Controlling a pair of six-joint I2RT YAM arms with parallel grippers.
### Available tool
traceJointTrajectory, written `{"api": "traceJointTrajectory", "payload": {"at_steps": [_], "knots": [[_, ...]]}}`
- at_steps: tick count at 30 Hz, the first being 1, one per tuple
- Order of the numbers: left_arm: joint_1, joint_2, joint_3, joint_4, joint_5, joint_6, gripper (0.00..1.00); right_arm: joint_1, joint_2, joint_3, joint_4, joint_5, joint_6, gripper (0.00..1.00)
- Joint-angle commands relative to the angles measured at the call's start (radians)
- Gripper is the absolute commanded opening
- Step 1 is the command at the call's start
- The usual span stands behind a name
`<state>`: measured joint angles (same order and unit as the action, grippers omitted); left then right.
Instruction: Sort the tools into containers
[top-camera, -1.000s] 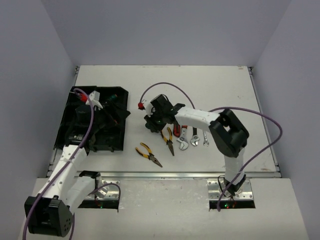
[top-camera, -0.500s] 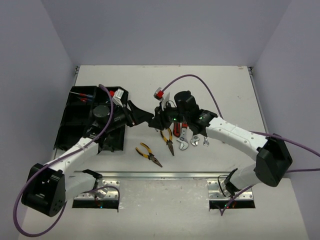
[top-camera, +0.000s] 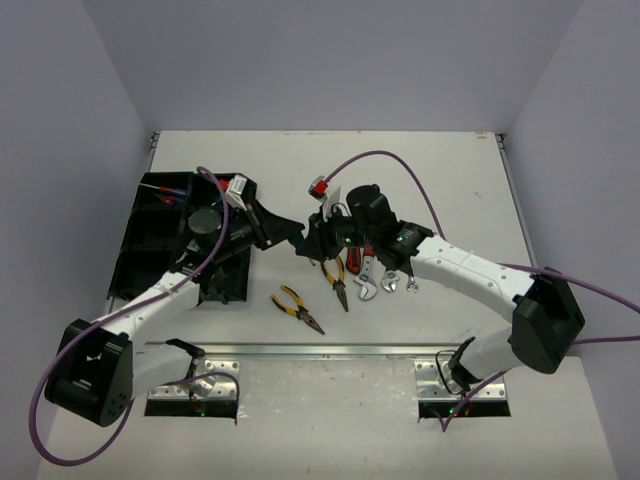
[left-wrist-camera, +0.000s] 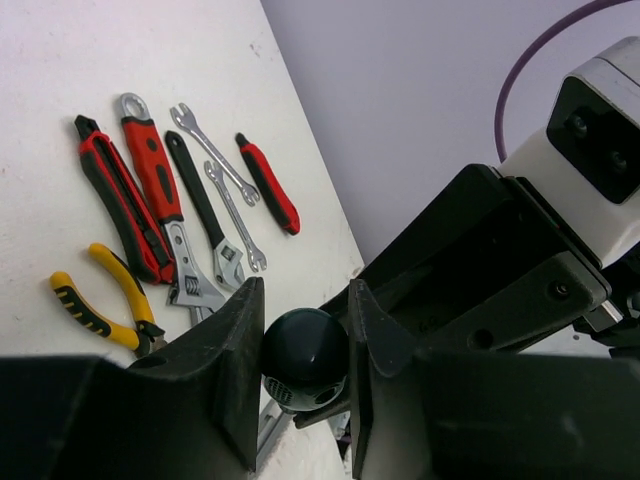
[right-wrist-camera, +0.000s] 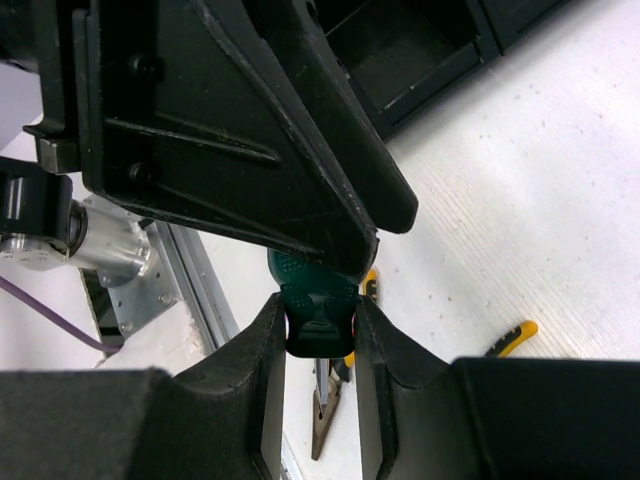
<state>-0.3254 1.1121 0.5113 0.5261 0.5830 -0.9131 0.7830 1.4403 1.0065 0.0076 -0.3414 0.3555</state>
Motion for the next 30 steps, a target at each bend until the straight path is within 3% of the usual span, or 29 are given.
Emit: {"api": "traceJointTrajectory", "payload": {"at_steps": [1,3,4,6,9,11,12,15,16,18,19,20,24,27,30], "knots": [[-0.020,0.007,0.038,0.038,0.014,0.001,0.19,-0.002,-0.007,0.037,0.097,0.058,0.041,0.02],[-0.022,0.008,0.046,0.031,0.012,0.002,0.50,-0.001,0.003,0.049,0.089,0.073,0.048,0.02],[-0.023,0.007,0.050,0.022,0.008,0.005,0.59,-0.001,0.008,0.057,0.082,0.081,0.048,0.02],[-0.023,0.002,0.061,0.005,0.001,0.019,0.50,-0.001,0.012,0.068,0.075,0.096,0.052,0.02],[-0.023,-0.001,0.069,-0.021,-0.011,0.032,0.23,-0.001,0.017,0.076,0.070,0.103,0.055,0.02],[-0.023,0.005,0.075,-0.021,-0.009,0.031,0.12,-0.002,0.026,0.086,0.067,0.100,0.060,0.02],[-0.024,0.009,0.079,-0.019,-0.007,0.030,0.02,-0.001,0.030,0.091,0.065,0.095,0.062,0.03],[-0.024,0.017,0.099,-0.040,-0.014,0.035,0.00,-0.001,0.037,0.093,0.064,0.097,0.070,0.09],[-0.024,0.022,0.111,-0.061,-0.029,0.040,0.00,-0.002,0.038,0.092,0.062,0.107,0.076,0.20],[-0.022,0.026,0.145,-0.152,-0.088,0.066,0.00,-0.002,0.038,0.091,0.043,0.133,0.088,0.80],[-0.019,0.034,0.174,-0.223,-0.175,0.085,0.00,-0.004,0.039,0.104,0.024,0.164,0.102,0.99],[-0.010,0.044,0.238,-0.364,-0.239,0.123,0.00,-0.006,0.041,0.119,-0.013,0.263,0.113,0.99],[0.102,0.117,0.368,-0.581,-0.565,0.144,0.00,-0.061,0.009,0.133,-0.241,0.449,0.188,0.99],[0.190,0.186,0.467,-0.635,-0.761,0.144,0.00,-0.131,-0.119,0.021,-0.261,0.461,0.246,0.99],[0.209,0.268,0.535,-0.683,-1.014,0.146,0.00,-0.162,-0.204,-0.077,-0.261,0.466,0.243,0.99]]}}
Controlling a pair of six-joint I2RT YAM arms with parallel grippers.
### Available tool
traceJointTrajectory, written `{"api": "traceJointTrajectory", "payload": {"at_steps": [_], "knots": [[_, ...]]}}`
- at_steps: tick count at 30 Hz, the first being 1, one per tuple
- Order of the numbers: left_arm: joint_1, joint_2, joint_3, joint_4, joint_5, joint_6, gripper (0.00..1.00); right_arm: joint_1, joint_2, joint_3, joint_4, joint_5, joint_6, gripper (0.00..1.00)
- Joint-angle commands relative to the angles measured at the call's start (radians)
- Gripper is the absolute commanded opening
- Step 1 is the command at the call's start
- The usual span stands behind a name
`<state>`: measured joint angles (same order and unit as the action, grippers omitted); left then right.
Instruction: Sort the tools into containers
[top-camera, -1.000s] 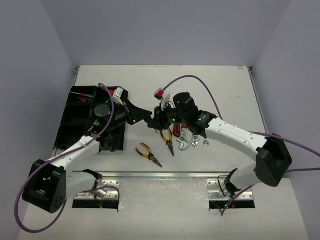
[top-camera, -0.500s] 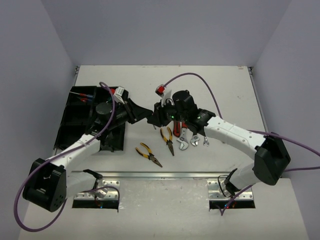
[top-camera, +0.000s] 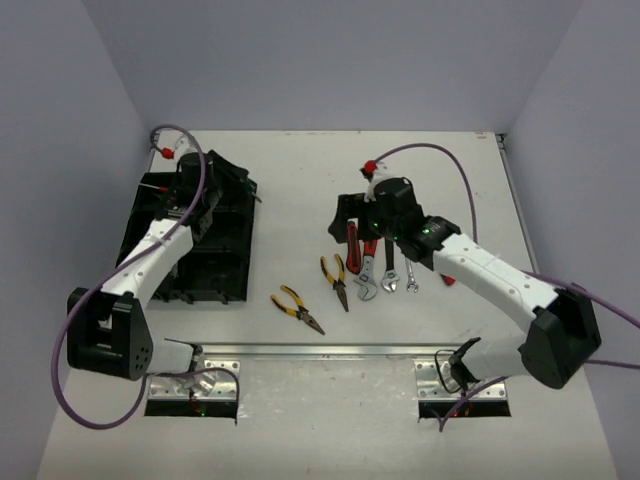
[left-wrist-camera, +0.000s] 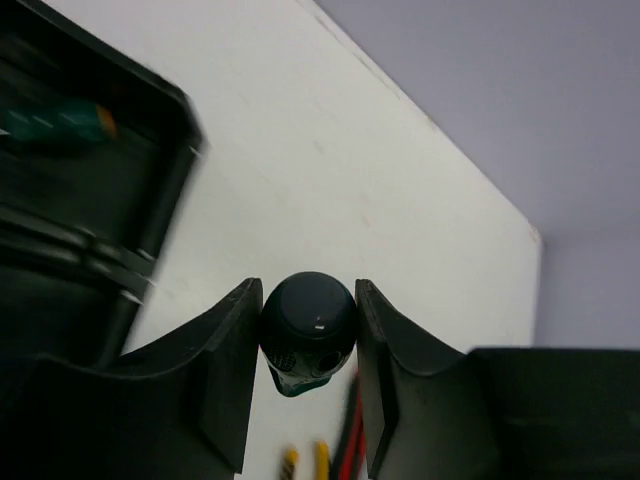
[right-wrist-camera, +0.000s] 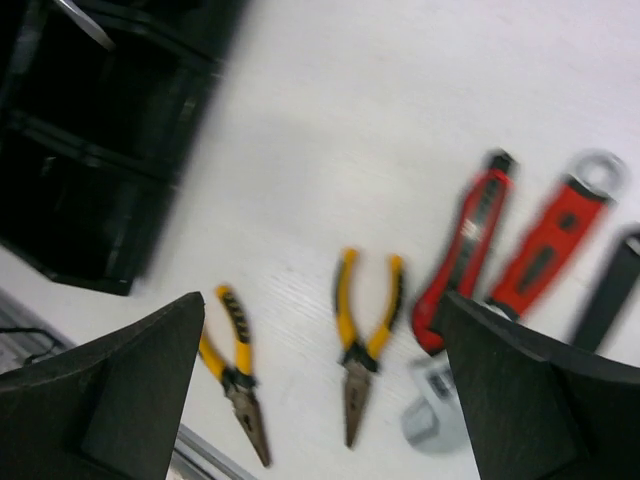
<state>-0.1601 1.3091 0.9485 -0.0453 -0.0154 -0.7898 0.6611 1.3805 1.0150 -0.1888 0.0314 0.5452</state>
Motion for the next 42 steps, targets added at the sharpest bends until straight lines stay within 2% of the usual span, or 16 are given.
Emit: {"api": "traceJointTrajectory", "payload": {"at_steps": [1,3,6,8,10,11,12,14,17,21,27,30,35,39,42], "knots": [[0.069,0.133,0.157,-0.116,-0.448,0.018,0.00,-0.046,-0.188,-0.124,-0.069,0.105,0.051,0.99],[0.131,0.241,0.258,-0.144,-0.473,-0.006,0.00,-0.052,-0.263,-0.186,-0.076,0.142,0.045,0.99],[0.165,0.363,0.350,-0.172,-0.472,-0.015,0.03,-0.056,-0.356,-0.251,-0.097,0.205,0.051,0.99],[0.194,0.418,0.391,-0.183,-0.449,-0.011,0.16,-0.061,-0.399,-0.278,-0.101,0.199,0.040,0.99],[0.195,0.457,0.409,-0.198,-0.434,-0.014,0.44,-0.061,-0.421,-0.291,-0.106,0.193,0.032,0.99],[0.194,0.461,0.401,-0.205,-0.428,-0.032,0.66,-0.062,-0.421,-0.289,-0.118,0.201,0.032,0.99],[0.194,0.461,0.391,-0.204,-0.426,-0.043,0.79,-0.064,-0.413,-0.282,-0.136,0.209,0.032,0.99],[0.194,0.451,0.365,-0.205,-0.412,-0.058,0.98,-0.076,-0.363,-0.241,-0.179,0.227,0.037,0.99],[0.194,0.401,0.339,-0.208,-0.365,-0.056,1.00,-0.084,-0.239,-0.150,-0.287,0.237,0.050,0.99],[0.159,0.226,0.299,-0.211,-0.256,0.005,1.00,-0.084,-0.085,-0.064,-0.341,0.269,0.098,0.99],[-0.005,-0.147,0.132,-0.217,-0.126,0.095,1.00,-0.100,0.053,-0.008,-0.357,0.371,0.113,0.99],[-0.074,-0.301,0.026,-0.223,-0.063,0.147,1.00,-0.137,0.101,0.024,-0.364,0.303,0.091,0.97],[-0.078,-0.460,-0.071,-0.306,0.030,0.285,1.00,-0.140,0.190,0.109,-0.369,0.239,0.075,0.76],[-0.078,-0.544,-0.096,-0.443,0.032,0.394,1.00,-0.164,0.277,0.180,-0.417,0.324,0.024,0.72],[-0.078,-0.593,-0.126,-0.467,0.046,0.438,1.00,-0.178,0.317,0.219,-0.412,0.206,0.021,0.67]]}}
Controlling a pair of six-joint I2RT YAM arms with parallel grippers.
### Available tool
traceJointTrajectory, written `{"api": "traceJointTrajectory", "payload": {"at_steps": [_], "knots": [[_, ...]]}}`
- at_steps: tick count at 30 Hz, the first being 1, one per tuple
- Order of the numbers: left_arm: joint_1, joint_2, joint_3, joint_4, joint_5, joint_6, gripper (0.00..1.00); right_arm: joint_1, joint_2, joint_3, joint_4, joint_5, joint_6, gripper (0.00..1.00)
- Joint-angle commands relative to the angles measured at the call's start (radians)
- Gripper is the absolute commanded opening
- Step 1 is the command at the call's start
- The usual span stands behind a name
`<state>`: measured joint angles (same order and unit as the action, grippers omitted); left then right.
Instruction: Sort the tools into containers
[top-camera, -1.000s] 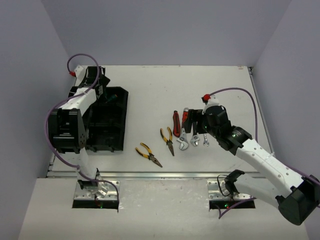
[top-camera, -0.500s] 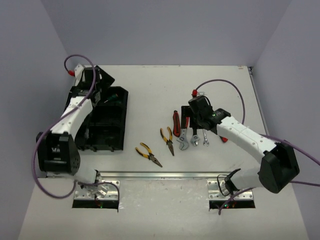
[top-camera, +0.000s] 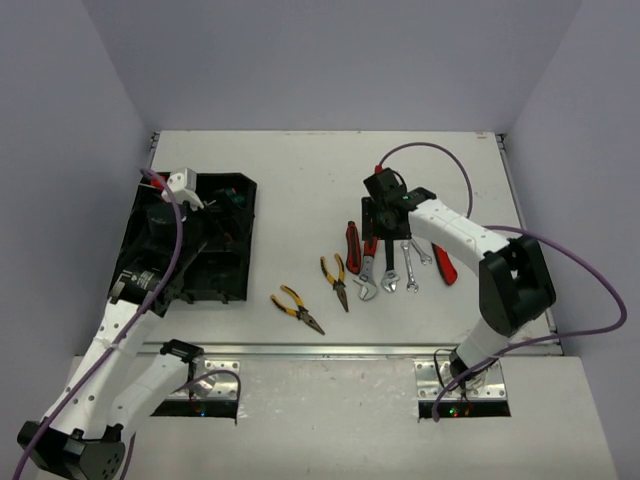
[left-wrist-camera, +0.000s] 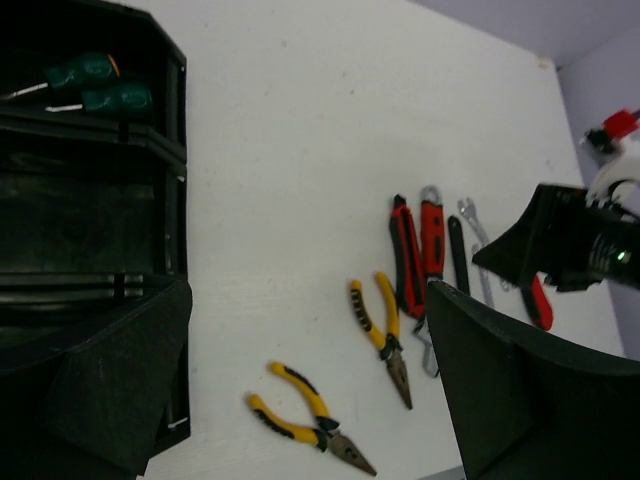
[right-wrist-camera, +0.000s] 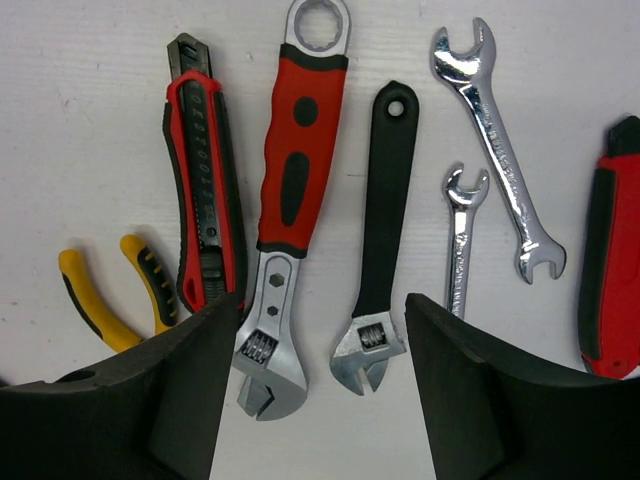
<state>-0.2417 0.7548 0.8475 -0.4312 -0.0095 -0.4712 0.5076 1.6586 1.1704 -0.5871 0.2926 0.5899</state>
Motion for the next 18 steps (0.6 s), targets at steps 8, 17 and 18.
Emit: {"api": "traceJointTrajectory", "payload": {"at_steps": [8,17,18], "knots": [[0.010,-0.031,-0.073,-0.041,0.080,0.120,1.00,0.018,0.292,0.303,-0.037,-0.141,0.005,0.63],[0.010,-0.037,-0.084,-0.029,0.094,0.120,1.00,0.049,0.457,0.417,-0.091,-0.069,0.002,0.57],[0.010,-0.037,-0.084,-0.029,0.095,0.120,1.00,0.048,0.478,0.419,-0.095,-0.067,0.002,0.54]]}}
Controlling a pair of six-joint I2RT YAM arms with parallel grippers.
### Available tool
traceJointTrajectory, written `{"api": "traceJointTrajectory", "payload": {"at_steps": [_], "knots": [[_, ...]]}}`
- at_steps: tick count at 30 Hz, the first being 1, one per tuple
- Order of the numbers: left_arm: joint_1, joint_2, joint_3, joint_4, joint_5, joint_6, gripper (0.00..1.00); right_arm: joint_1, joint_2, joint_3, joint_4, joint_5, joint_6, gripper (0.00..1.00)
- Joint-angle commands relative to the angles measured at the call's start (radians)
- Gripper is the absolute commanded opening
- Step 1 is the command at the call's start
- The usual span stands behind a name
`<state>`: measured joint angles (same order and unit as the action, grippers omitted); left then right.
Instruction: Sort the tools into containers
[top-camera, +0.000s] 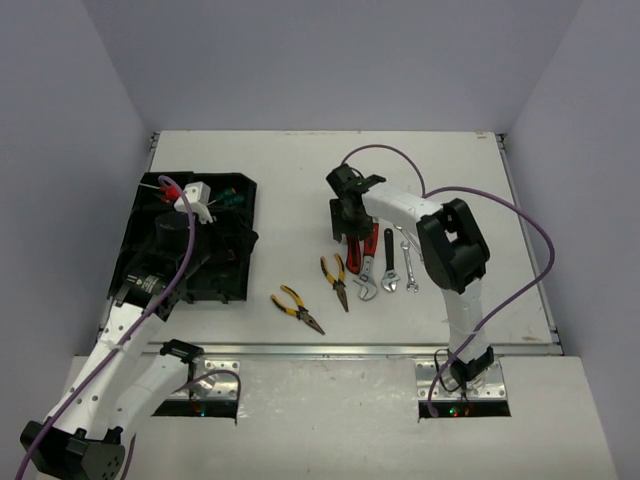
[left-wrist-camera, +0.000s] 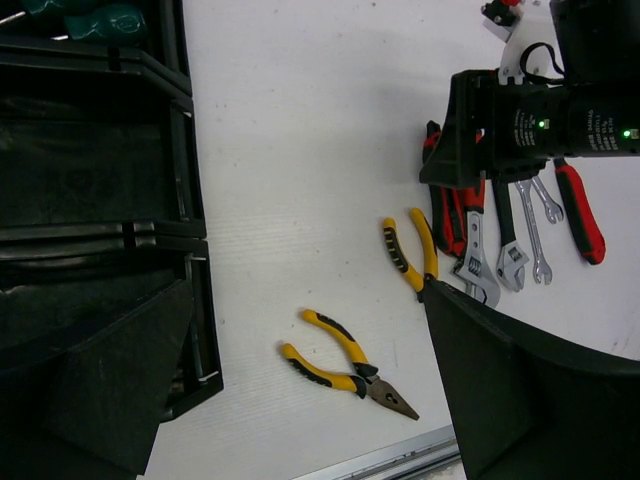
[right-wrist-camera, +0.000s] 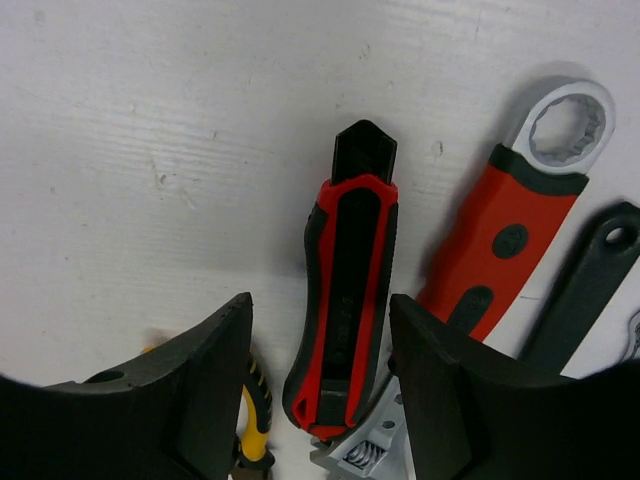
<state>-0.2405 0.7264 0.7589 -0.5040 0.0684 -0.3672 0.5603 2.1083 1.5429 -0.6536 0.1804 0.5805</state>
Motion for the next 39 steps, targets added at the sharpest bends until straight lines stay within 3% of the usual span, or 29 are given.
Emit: {"api": "traceJointTrajectory", "payload": {"at_steps": [1,10,15,18,21,25,30,33,39], "knots": [[0.009,-0.008,0.004,0.044,0.017,0.016,1.00,-0.004,0.046,0.047,-0.033,0.046,0.012,0.51],[0.009,-0.003,0.002,0.047,0.025,0.014,1.00,-0.003,0.072,-0.021,-0.008,0.030,0.026,0.46],[0.007,0.010,0.009,0.050,0.046,-0.005,1.00,-0.003,0.027,-0.045,0.033,0.002,0.007,0.09],[0.007,0.010,-0.016,0.092,0.153,-0.077,1.00,0.011,-0.081,-0.053,0.067,0.036,-0.040,0.03],[0.007,0.008,-0.087,0.234,0.299,-0.213,1.00,0.055,-0.222,-0.107,0.125,0.094,-0.078,0.00],[0.006,0.000,-0.201,0.602,0.446,-0.386,1.00,0.166,-0.412,-0.235,0.259,0.203,-0.159,0.00],[-0.005,0.046,-0.262,0.887,0.479,-0.507,1.00,0.250,-0.633,-0.443,0.475,0.059,-0.230,0.00],[-0.017,0.094,-0.268,0.955,0.489,-0.519,0.99,0.275,-0.738,-0.568,0.583,-0.082,-0.230,0.00],[-0.106,0.208,-0.267,0.980,0.439,-0.475,0.93,0.339,-0.840,-0.624,0.676,-0.159,-0.199,0.00]]}}
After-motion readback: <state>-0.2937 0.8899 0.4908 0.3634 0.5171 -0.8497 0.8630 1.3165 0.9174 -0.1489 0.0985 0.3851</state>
